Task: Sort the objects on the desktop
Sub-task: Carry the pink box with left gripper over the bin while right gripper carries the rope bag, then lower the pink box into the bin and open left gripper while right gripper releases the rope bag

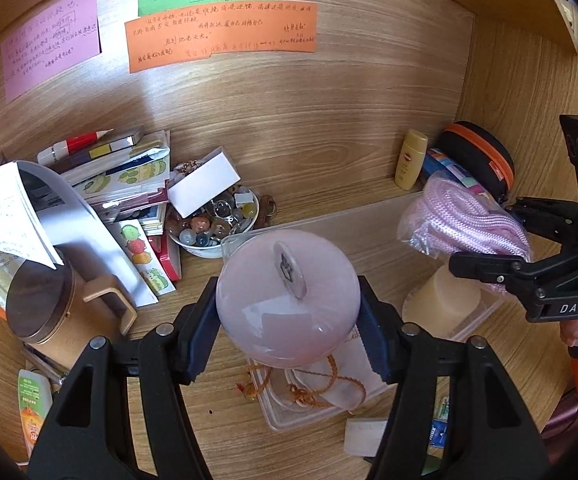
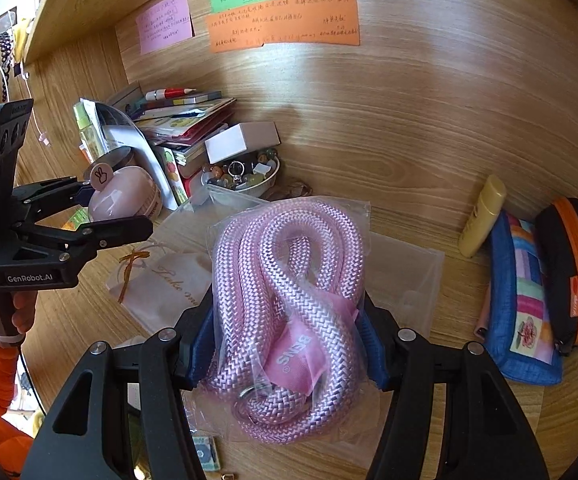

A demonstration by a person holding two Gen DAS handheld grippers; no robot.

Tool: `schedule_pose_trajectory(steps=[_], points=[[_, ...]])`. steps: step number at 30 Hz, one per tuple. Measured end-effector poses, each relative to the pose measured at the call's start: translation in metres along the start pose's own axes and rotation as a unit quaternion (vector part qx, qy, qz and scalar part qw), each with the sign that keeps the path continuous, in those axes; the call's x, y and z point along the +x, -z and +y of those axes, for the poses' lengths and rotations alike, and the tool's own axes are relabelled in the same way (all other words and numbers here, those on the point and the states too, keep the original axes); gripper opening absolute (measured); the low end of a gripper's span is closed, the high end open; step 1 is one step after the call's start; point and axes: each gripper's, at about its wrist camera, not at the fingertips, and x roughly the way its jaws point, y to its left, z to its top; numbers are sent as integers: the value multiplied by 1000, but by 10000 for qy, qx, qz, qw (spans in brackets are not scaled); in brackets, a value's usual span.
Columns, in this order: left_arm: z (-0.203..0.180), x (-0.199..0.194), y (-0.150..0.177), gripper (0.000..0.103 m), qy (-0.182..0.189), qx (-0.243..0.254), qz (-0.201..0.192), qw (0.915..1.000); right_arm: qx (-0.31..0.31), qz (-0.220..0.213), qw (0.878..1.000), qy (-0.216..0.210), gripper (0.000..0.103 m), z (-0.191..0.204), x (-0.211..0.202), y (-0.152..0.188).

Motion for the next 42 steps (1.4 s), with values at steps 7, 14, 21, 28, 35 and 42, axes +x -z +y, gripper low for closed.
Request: schedule_pose_trajectory(steps=[7, 14, 21, 28, 35, 42], points=[[2, 17, -5, 62, 48, 1, 79, 10000, -66, 193, 9997, -124, 56, 2, 24, -9], [5, 38, -8, 62, 76, 6, 236, 9997, -99, 426, 9989, -159, 56, 3, 48, -11], [4, 54, -10, 62, 75, 15, 323, 9994, -72, 598, 9981, -156, 56, 3, 60, -11], [-6, 66, -10, 62, -94, 154, 421, 9990, -253, 733, 9970, -44, 57, 4, 61, -15], [-17, 76, -8, 62, -291, 428, 663, 9965, -319, 771, 9965, 8, 57, 5, 66, -13], [-21, 85, -8, 62, -398, 576, 831, 9941, -417, 881, 9952, 104, 60, 10, 72, -11]])
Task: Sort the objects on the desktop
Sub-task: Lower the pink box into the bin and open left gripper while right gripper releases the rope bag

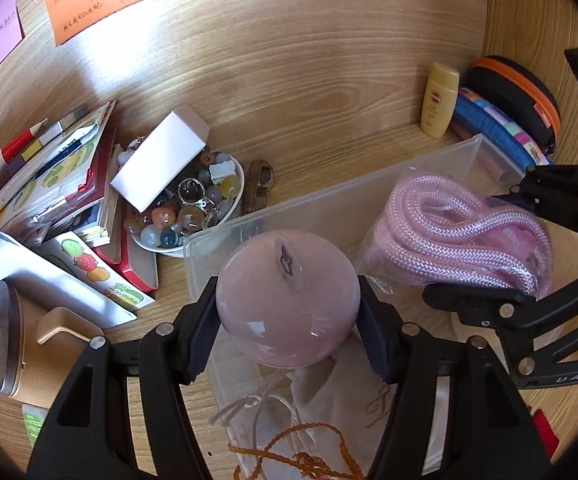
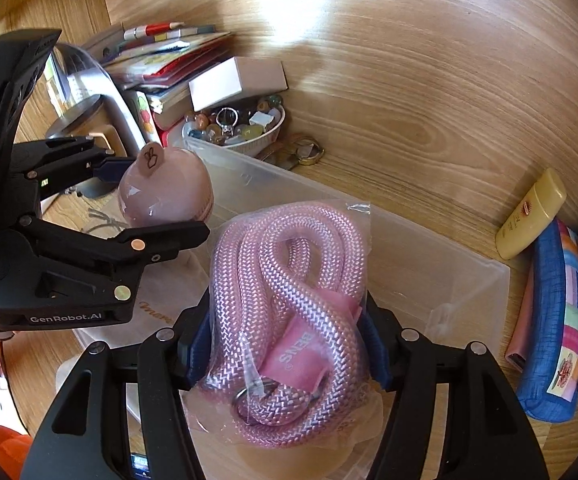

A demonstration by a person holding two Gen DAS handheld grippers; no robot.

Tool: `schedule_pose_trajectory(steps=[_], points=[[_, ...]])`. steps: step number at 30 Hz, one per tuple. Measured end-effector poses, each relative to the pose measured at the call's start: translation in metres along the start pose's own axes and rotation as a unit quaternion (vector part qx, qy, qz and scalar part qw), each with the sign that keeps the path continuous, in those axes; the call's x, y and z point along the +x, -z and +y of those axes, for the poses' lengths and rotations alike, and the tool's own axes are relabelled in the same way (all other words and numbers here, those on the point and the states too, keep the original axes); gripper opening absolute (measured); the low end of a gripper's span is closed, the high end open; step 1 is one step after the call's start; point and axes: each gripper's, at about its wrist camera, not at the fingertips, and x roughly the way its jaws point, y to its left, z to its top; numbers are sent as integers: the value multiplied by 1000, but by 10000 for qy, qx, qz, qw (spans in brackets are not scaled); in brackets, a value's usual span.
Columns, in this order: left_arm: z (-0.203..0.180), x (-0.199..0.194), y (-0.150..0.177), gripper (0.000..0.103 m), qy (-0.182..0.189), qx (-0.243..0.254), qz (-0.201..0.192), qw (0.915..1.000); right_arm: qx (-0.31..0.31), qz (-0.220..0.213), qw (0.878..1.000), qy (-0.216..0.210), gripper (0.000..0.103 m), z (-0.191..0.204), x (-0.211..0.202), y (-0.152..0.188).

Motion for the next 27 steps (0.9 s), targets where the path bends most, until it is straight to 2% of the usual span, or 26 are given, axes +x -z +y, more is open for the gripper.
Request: schedule_pose_trajectory(steps=[7, 18, 21, 23, 25, 27], points=[[-1, 3, 0, 62, -34, 102, 59, 9999, -79, 51, 9998, 168, 61, 5, 4, 0], [1, -8, 4, 62, -123, 220, -74, 9997, -447, 31, 9976, 522, 63, 21, 4, 0], [1, -16, 6, 67, -101, 233, -126, 9996, -580, 2, 9964, 623, 64, 27, 2, 1], [1, -21, 6, 73, -142, 254, -201, 9994, -656, -37, 9955, 690, 68, 32, -2, 1], [2, -26, 8, 74, -156, 279, -259, 9992, -679, -112, 9951, 712, 74, 35, -8, 0], [2, -30, 9, 74, -153, 267, -285, 9991, -675, -174, 9953, 678, 76, 39, -14, -1]])
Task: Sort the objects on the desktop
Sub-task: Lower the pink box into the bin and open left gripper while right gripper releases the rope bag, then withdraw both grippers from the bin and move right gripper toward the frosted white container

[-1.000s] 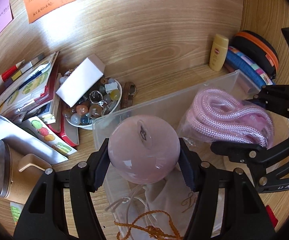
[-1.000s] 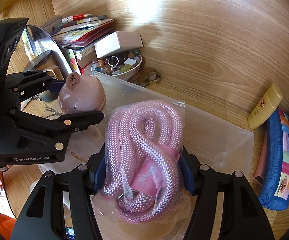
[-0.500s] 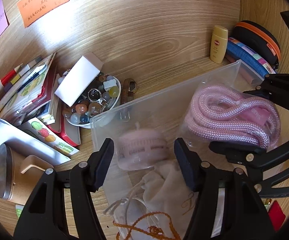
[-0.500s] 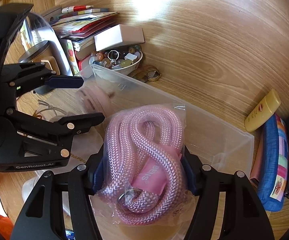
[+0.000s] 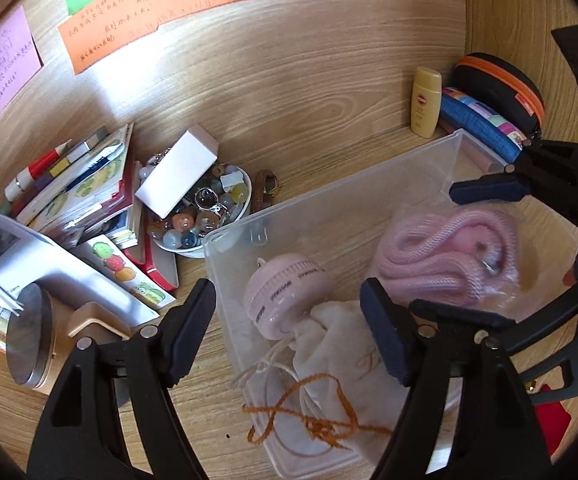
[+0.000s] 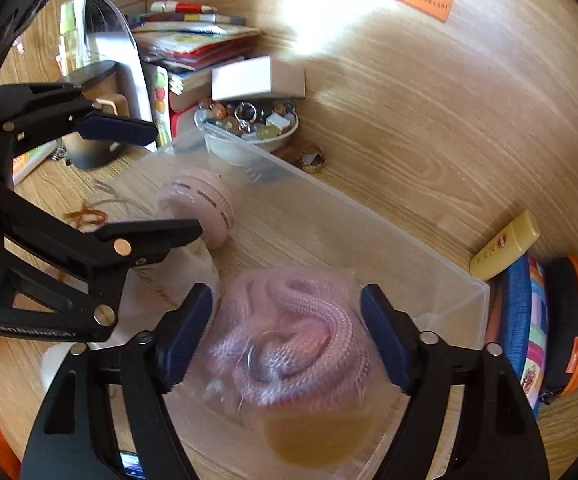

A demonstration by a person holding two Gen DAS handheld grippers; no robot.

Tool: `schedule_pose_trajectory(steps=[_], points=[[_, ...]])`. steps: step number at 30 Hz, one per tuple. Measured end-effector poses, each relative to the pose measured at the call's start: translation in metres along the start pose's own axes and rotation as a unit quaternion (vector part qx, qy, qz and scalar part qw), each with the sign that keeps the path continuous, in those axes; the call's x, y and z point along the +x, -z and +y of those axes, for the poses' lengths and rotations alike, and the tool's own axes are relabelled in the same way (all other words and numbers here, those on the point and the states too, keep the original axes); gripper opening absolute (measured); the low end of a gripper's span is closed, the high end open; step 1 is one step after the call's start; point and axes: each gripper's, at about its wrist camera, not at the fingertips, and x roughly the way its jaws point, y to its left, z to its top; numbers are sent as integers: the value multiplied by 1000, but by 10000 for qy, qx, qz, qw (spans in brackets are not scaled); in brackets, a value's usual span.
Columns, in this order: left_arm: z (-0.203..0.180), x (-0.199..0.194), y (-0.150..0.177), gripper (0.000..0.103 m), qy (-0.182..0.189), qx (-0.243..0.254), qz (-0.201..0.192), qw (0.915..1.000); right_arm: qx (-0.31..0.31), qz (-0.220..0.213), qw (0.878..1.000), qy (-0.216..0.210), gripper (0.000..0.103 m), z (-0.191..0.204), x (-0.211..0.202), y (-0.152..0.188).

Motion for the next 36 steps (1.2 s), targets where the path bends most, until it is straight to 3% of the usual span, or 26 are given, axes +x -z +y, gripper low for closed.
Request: schedule_pose_trajectory(steps=[8, 12, 16, 27, 36], points=[[9, -19, 4, 75, 49, -140, -144, 9998, 24, -36, 9999, 109, 77, 5, -13, 0], [22, -36, 5, 91, 49, -315, -362, 9988, 224, -73, 9997, -113, 77, 1, -24, 1], [40, -48, 13, 92, 89, -555, -425, 9975, 344, -202, 9991, -122, 77, 0, -37, 3], [71, -53, 57, 92, 41, -941, -109, 9955, 423, -493, 9977, -183, 81, 9, -68, 19], [75, -37, 83, 92, 21, -969, 226, 9950, 211, -621, 9973, -328, 83, 36, -80, 38]])
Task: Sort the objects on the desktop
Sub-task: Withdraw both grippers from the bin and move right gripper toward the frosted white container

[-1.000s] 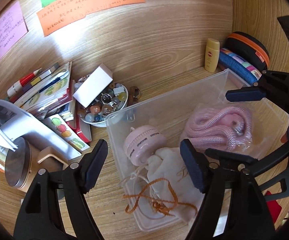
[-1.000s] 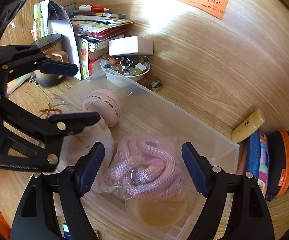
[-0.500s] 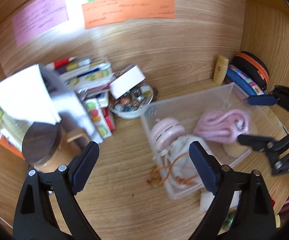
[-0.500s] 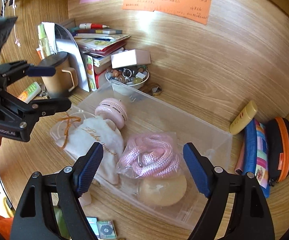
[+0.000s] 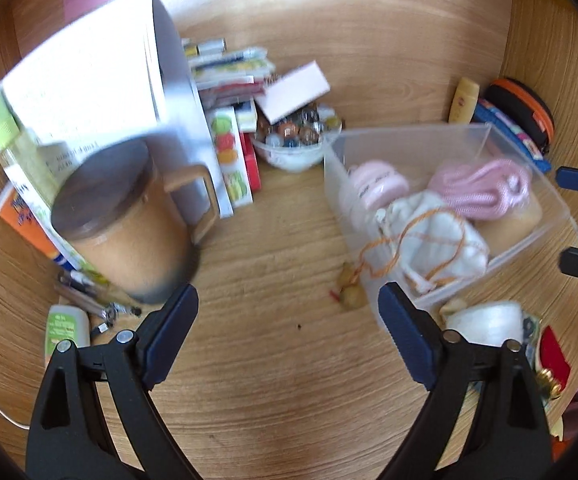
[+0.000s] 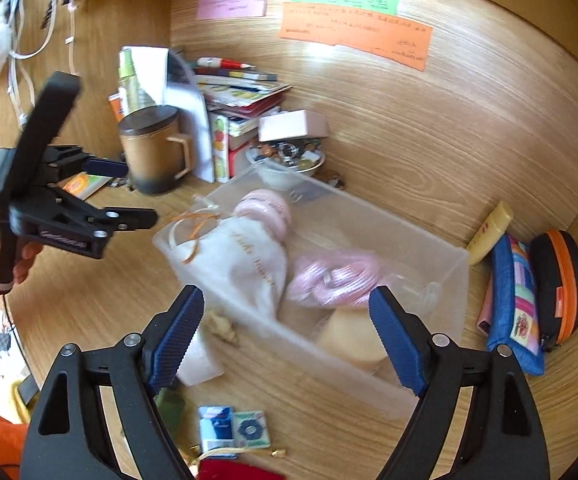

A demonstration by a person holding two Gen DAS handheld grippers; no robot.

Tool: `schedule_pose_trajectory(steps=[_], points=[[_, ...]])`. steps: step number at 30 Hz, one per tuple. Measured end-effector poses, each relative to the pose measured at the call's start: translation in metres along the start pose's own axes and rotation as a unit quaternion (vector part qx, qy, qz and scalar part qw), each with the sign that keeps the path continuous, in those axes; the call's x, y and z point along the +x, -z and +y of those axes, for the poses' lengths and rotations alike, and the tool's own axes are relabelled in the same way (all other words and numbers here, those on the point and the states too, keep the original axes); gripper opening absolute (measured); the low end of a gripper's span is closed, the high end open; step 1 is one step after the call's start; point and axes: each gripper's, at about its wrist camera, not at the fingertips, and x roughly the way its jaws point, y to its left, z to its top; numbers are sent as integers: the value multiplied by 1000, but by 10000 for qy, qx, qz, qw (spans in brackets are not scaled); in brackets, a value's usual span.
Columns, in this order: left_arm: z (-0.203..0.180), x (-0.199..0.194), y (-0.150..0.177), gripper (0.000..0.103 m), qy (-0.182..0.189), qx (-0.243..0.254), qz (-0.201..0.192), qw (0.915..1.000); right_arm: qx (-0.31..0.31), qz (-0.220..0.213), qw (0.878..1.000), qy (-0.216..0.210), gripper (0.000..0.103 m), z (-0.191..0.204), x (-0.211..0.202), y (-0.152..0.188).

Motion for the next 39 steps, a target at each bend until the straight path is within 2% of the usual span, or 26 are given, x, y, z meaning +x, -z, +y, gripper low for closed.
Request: schedule_pose_trajectory(steps=[8, 17, 21, 25, 35, 39], points=[[-6, 33, 16, 92, 81, 187, 413, 9989, -63, 275, 9993, -255, 83, 17, 10, 20], [-8, 47, 16, 91, 192, 375, 391, 9983, -154, 503, 9978, -394, 83, 23, 14, 30], [-11, 52, 14, 82, 234, 467, 451, 9976, -199, 542, 9975, -405, 83, 25, 14, 30], [-15, 58, 14, 80, 223, 603, 526, 9965, -212, 587, 9972, -414, 83, 25, 17, 28], [-15, 60, 16, 80, 110, 792, 502, 9955, -192, 843, 9945, -597, 83, 30, 37, 29], [-8, 63, 14, 80, 217, 655, 523, 9962, -185, 892, 9937, -658, 83, 31, 42, 31]])
